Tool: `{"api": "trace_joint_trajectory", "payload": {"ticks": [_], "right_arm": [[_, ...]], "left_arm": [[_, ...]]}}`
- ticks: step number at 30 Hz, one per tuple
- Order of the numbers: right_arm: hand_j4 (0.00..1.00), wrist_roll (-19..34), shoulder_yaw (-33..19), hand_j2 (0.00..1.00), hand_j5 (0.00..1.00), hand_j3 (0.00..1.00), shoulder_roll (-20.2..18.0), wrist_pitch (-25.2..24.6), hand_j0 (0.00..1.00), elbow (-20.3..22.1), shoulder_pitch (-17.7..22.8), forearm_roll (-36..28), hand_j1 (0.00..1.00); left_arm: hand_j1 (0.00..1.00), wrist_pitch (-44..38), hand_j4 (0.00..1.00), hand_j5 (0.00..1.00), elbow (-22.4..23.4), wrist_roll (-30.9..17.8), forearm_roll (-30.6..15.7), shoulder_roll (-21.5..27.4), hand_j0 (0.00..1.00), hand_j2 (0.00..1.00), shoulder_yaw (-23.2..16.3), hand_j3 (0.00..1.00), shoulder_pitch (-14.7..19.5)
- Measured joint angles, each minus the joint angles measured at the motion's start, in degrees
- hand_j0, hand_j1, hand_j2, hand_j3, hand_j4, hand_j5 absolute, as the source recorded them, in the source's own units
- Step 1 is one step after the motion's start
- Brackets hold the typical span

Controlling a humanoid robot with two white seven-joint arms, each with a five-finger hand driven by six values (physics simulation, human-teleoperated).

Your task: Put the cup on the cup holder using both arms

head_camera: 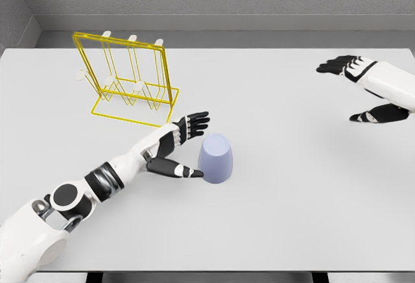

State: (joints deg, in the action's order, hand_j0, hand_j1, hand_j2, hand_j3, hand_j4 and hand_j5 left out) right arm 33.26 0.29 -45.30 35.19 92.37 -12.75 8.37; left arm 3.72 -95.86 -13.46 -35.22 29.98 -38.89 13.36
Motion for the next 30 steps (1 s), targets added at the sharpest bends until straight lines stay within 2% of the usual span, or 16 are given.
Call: {"api": "trace_joint_trajectory", "payload": {"ticks": [5,19,28,29,30], "right_arm": [[1.00,0.0,-2.0,1.00,1.00,1.00,1.0,0.0,1.00,-0.5,0.2,-0.2,1.00],[1.00,0.0,-2.6,1.00,1.00,1.00,1.6,0.0,1.00,-0.8,1.1,-0.3,1.00],[1.00,-0.1,-2.6,1.00,1.00,1.00,1.6,0.0,1.00,-0.8,1.1,-0.3,1.00],[1.00,-0.1,-2.6,1.00,1.00,1.00,1.6,0.0,1.00,-0.8,1.1,-0.3,1.00],[1.00,-0.1,-2.6,1.00,1.00,1.00,1.6,0.0,1.00,-0.8,1.1,-0.3,1.00]], "left_arm": [[1.00,-1.4,1.00,1.00,1.0,0.1,0.0,-2.1,1.00,1.00,-0.3,1.00,0.9],[1.00,-2.0,1.00,1.00,6.2,0.0,1.1,-5.8,1.00,1.00,-1.3,1.00,1.0],[1.00,-2.7,1.00,1.00,6.7,-0.1,1.6,-7.4,1.00,1.00,-2.2,1.00,1.3],[0.93,-2.9,0.93,0.93,6.7,0.0,1.5,-7.5,0.93,0.93,-2.2,0.93,1.3],[0.91,-3.0,0.91,0.91,6.7,0.0,1.5,-7.6,0.91,0.91,-2.2,0.91,1.4]]}}
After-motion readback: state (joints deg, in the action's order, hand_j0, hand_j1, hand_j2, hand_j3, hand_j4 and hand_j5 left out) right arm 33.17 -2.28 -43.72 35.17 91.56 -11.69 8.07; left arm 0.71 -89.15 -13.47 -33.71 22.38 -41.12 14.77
